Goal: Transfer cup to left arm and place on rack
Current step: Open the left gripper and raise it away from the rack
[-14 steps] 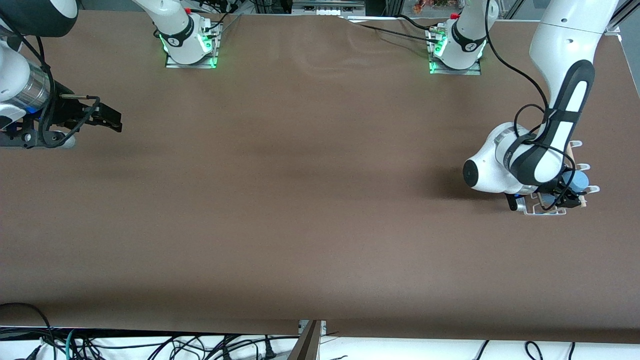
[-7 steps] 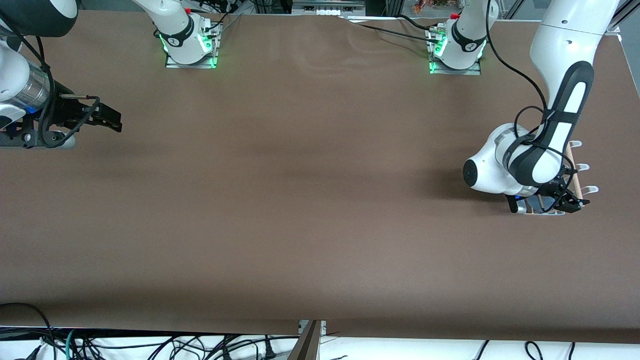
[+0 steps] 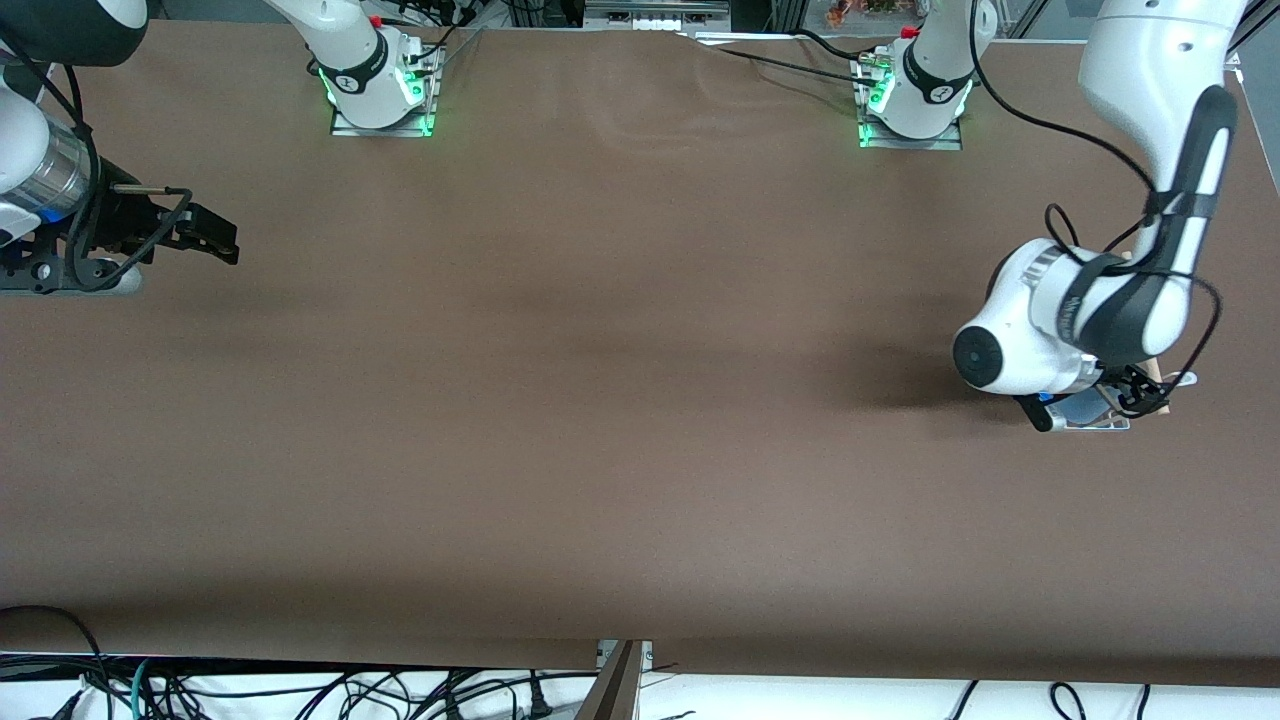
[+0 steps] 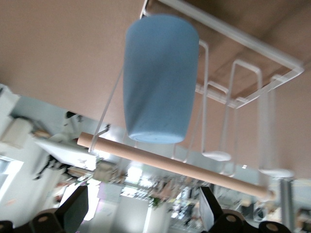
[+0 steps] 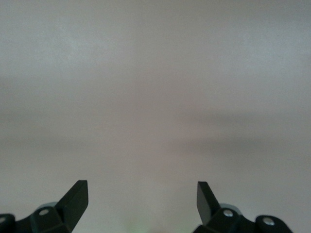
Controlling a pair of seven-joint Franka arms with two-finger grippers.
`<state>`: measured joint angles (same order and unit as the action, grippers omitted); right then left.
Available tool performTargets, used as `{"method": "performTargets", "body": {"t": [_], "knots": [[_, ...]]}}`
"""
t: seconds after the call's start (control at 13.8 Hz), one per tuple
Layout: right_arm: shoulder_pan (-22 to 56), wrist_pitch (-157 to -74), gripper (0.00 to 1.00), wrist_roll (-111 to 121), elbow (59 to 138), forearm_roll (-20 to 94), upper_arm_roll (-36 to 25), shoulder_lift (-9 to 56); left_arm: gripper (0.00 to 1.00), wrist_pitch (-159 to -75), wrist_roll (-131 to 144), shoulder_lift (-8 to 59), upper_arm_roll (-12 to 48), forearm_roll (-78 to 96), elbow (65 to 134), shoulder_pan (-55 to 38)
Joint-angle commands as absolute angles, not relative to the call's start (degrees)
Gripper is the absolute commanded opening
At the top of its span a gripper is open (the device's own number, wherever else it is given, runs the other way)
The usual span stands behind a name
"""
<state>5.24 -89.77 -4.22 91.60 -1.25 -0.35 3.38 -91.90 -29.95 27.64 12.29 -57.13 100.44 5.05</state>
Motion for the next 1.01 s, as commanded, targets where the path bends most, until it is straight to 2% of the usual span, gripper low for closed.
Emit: {"method": "performTargets", "body": {"t": [0.0, 0.29, 0.65, 0.8, 0.94], "knots": [[5.19, -88.68, 0.99, -4.3, 90.79, -1.76, -0.35, 3.08, 1.0, -88.08, -29.79, 27.33, 12.66, -46.01, 91.88, 5.54], [5.19, -88.68, 0.99, -4.57, 90.79, -1.76, -0.26, 3.08, 1.0, -83.86, -20.08, 27.25, 12.74, -31.23, 83.6, 5.36], [5.19, -88.68, 0.99, -4.13, 90.79, -1.49, -0.26, 3.16, 1.0, -83.5, -6.35, 25.4, 15.2, -14.96, 75.26, 5.1], [5.27, -88.68, 0.99, -4.22, 90.79, -1.41, -0.35, 3.16, 1.0, -84.63, -4.66, 23.04, 14.6, -11.1, 74.27, 2.83], [5.19, -88.68, 0.99, -4.13, 90.79, -1.41, -0.35, 3.16, 1.0, -87.69, -4.48, 17.52, 11.1, -4.34, 76.36, 1.85]]}}
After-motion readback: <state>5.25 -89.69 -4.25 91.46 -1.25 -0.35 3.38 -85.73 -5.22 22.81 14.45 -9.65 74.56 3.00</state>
